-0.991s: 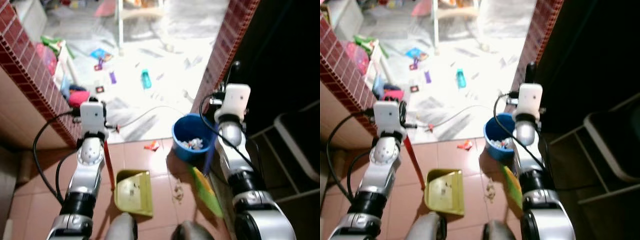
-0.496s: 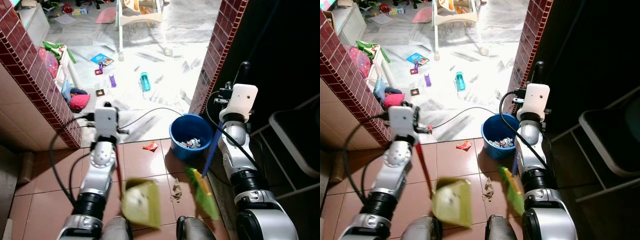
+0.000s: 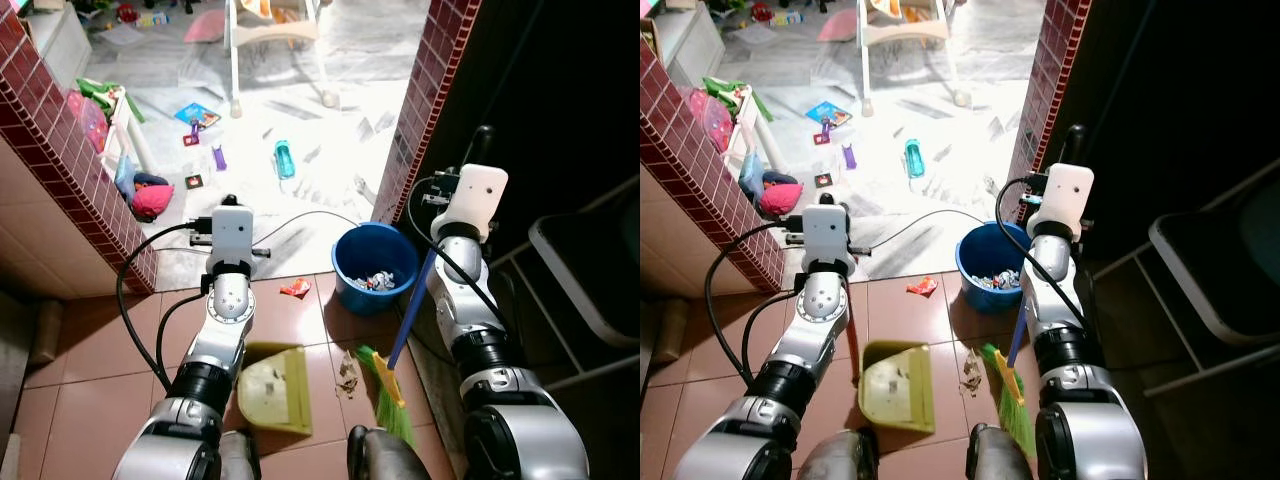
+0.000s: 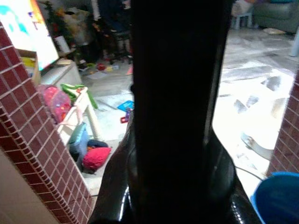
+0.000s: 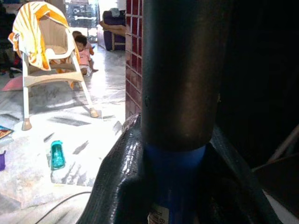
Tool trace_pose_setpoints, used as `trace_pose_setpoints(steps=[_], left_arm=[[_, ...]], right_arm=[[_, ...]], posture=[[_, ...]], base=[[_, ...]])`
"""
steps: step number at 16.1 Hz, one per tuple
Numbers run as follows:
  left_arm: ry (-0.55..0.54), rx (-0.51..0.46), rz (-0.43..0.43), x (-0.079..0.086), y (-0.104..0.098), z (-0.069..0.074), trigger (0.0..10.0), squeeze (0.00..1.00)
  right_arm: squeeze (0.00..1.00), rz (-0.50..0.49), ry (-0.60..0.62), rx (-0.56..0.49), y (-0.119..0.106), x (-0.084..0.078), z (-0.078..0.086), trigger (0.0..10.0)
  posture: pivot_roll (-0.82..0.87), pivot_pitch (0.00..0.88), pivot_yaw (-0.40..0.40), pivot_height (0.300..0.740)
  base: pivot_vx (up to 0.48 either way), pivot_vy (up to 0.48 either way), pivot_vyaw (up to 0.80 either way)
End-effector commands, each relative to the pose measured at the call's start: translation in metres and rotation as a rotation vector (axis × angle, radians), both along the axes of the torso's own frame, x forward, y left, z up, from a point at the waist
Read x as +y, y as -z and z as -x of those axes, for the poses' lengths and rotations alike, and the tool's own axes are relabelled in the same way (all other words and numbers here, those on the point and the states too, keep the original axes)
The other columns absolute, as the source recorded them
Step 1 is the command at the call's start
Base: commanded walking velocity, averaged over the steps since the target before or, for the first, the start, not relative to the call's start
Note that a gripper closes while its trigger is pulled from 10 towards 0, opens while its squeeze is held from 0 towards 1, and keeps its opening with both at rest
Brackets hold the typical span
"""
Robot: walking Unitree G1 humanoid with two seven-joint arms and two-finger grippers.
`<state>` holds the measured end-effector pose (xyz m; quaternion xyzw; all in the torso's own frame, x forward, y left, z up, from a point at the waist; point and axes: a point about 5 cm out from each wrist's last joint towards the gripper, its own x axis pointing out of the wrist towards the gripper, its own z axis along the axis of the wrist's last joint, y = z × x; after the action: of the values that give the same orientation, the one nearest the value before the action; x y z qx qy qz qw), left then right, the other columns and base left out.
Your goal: Sweep floor
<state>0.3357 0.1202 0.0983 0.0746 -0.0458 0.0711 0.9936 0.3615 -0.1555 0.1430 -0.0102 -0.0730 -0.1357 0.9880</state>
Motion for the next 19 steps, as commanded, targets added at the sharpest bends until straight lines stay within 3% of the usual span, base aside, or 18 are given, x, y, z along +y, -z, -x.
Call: trace_pose_setpoints(steps=[1, 4, 7, 11, 15, 19], left_arm=[[0.006, -0.007, 0.021, -0.003, -0.002, -0.003, 10.0, 0.00], [0.015, 0.015, 0.013, -0.012, 0.006, -0.003, 10.0, 0.00], [0.013, 0.045, 0.014, -0.015, 0.013, -0.002, 10.0, 0.00], [0.021, 0.058, 0.020, -0.017, 0.015, -0.004, 10.0, 0.00], [0.012, 0.073, 0.038, -0.018, 0.016, -0.006, 10.0, 0.00], [0.012, 0.083, 0.048, -0.019, 0.016, -0.008, 10.0, 0.00]], right_arm=[[0.00, -0.030, -0.011, -0.009, -0.006, 0.003, -0.004, 10.0], [0.00, -0.086, -0.031, 0.002, -0.007, 0.006, -0.007, 10.0], [0.00, -0.410, -0.105, 0.030, -0.008, 0.018, -0.013, 10.0], [0.00, -0.581, -0.234, 0.022, -0.020, 0.034, -0.017, 10.0], [0.00, -0.498, -0.357, -0.016, -0.034, 0.031, -0.019, 10.0], [0.00, -0.346, -0.508, -0.142, -0.070, 0.034, -0.019, 10.0]], posture=[[-0.11, 0.126, -0.033, 0.740], [-0.12, 0.117, -0.036, 0.740], [-0.13, 0.105, -0.040, 0.740], [-0.14, 0.098, -0.040, 0.740], [-0.15, 0.092, -0.042, 0.740], [-0.16, 0.080, -0.041, 0.740]], base=[[0.000, 0.000, 0.00], [0.000, 0.000, 0.00], [0.000, 0.000, 0.00], [0.000, 0.000, 0.00], [0.000, 0.000, 0.00], [0.000, 0.000, 0.00]])
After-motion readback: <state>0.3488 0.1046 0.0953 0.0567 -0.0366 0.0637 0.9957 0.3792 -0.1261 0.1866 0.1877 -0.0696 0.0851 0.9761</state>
